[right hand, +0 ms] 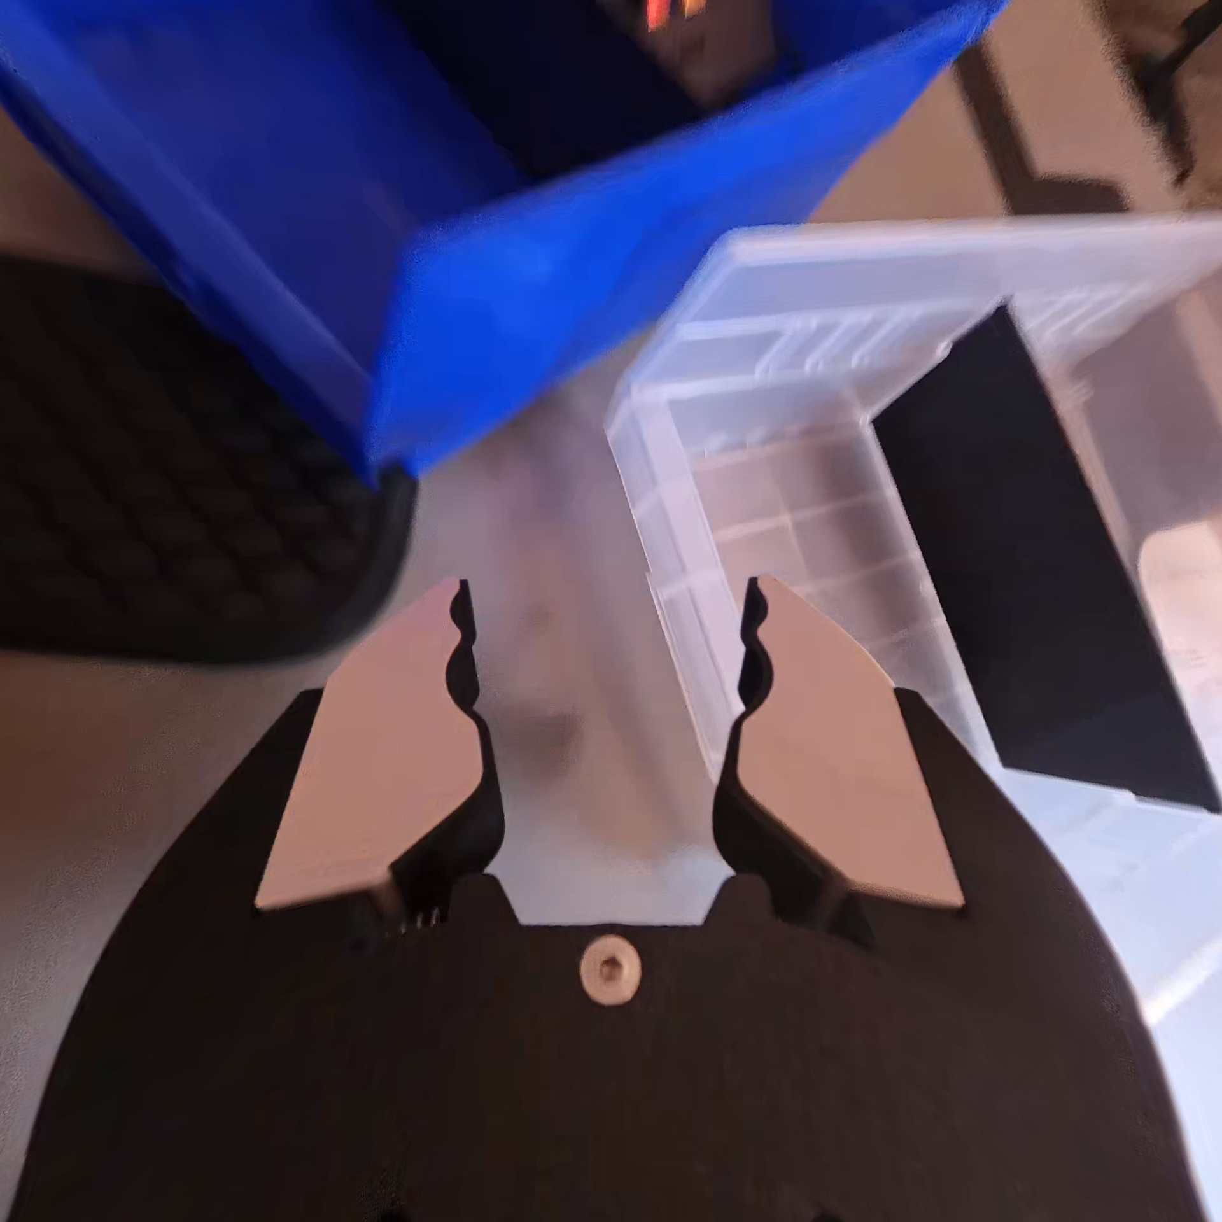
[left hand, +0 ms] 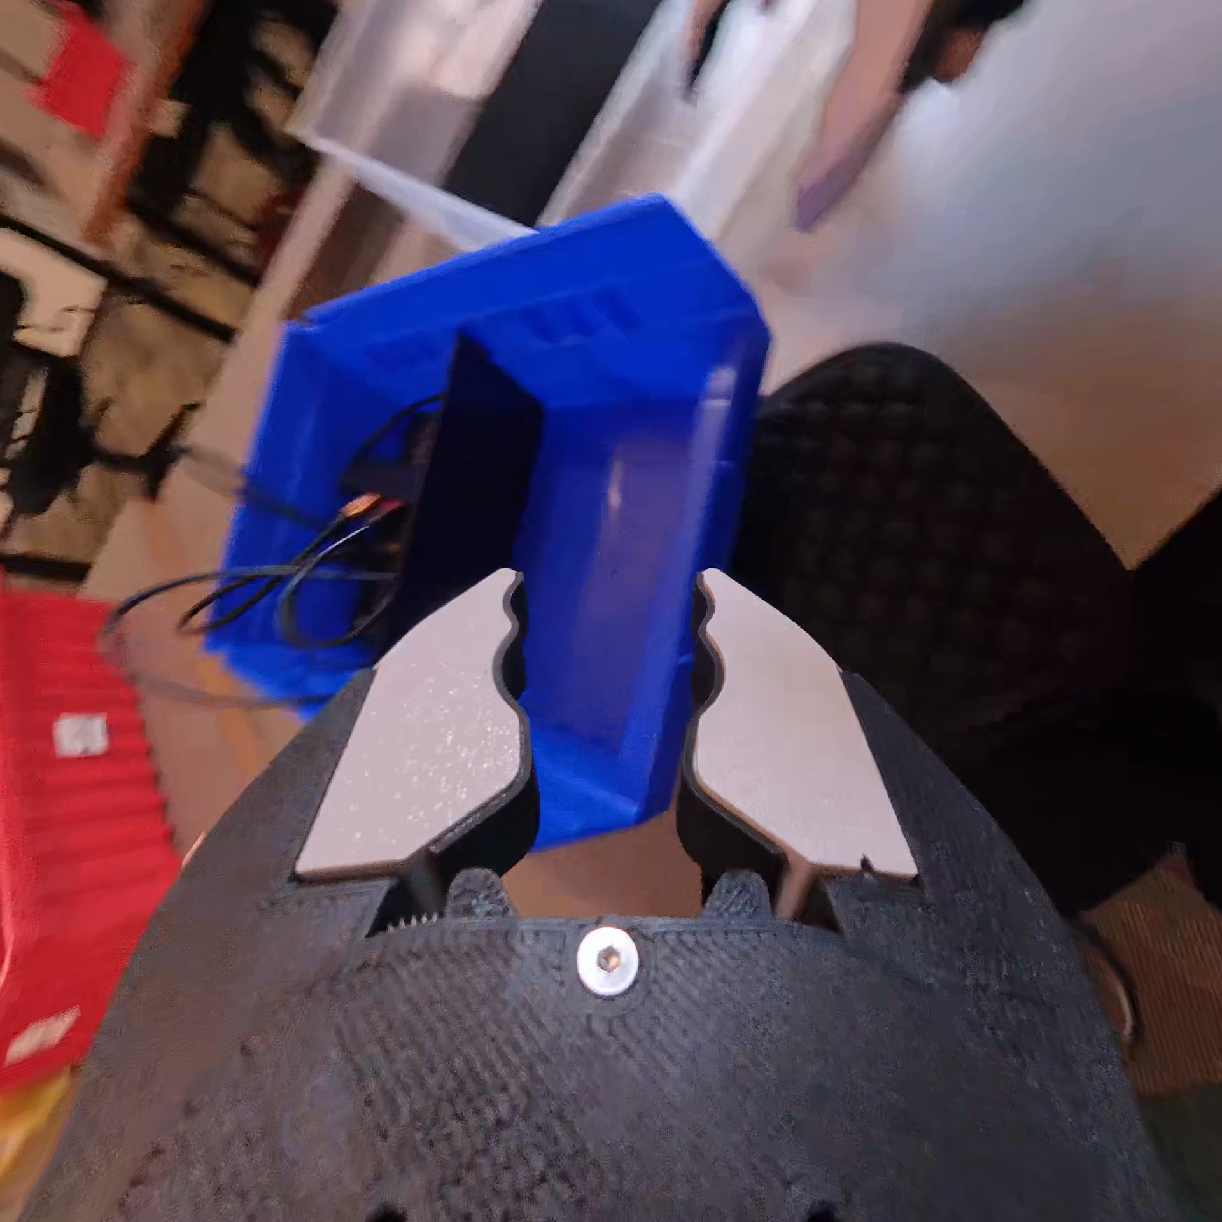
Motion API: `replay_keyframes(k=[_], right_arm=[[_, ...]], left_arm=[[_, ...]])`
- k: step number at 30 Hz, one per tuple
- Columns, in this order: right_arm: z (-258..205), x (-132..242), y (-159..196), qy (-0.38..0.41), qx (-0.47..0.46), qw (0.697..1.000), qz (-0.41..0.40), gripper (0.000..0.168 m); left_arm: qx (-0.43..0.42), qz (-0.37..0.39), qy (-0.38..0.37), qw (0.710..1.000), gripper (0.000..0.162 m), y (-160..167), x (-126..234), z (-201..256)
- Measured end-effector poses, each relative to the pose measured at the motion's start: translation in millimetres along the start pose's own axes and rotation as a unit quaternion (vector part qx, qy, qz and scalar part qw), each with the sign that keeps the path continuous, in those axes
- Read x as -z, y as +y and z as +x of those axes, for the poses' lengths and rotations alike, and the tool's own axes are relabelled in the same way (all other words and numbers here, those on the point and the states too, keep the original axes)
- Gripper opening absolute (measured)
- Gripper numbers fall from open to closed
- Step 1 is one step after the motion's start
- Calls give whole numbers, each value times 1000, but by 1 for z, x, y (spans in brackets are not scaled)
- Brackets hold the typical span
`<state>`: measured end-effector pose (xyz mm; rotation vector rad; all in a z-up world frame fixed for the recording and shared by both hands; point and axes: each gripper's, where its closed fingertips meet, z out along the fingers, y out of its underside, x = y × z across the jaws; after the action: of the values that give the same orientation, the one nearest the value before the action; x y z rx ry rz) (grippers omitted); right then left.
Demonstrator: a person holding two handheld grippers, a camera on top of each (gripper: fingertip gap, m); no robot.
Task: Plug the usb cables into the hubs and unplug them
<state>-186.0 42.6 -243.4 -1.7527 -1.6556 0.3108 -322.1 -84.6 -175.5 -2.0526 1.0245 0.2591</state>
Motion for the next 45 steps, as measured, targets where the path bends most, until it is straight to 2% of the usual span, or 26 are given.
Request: replay_keyframes(k=[2,4,5,6,8,10,14,20,24,29,36,45], right_arm=[[19,-12,25,19,58,995,-84,81],[41,-26,38,50,108,984,-129,81],[47,-32,46,47,115,981,-148,78],[49,-36,51,39,112,980,-157,64],[49,-35,59,16,108,980,-164,38],[51,-28,69,22,124,978,-165,33],[43,5,98,32,102,982,-157,32],[48,71,172,55,72,983,-160,33],[71,103,221,74,47,980,-178,33],[118,120,266,101,13,976,-191,33],[174,126,298,149,-18,975,-165,35],[187,137,312,188,-40,970,-147,46]], left_arm=[[-55,-59,52,995,55,5,-33,22],[-88,-125,93,984,62,20,-60,36],[-97,-149,105,978,63,28,-69,38],[-99,-164,112,975,62,34,-76,37],[-97,-181,128,970,49,41,-87,35],[-101,-184,170,963,30,45,-89,44],[-98,-181,182,962,29,45,-88,43],[-109,-175,178,962,28,45,-92,36],[-106,-176,178,962,28,35,-106,26],[-105,-175,170,964,29,21,-132,1],[-117,-178,146,966,29,20,-176,-21],[-124,-151,113,974,29,13,-202,-41]])
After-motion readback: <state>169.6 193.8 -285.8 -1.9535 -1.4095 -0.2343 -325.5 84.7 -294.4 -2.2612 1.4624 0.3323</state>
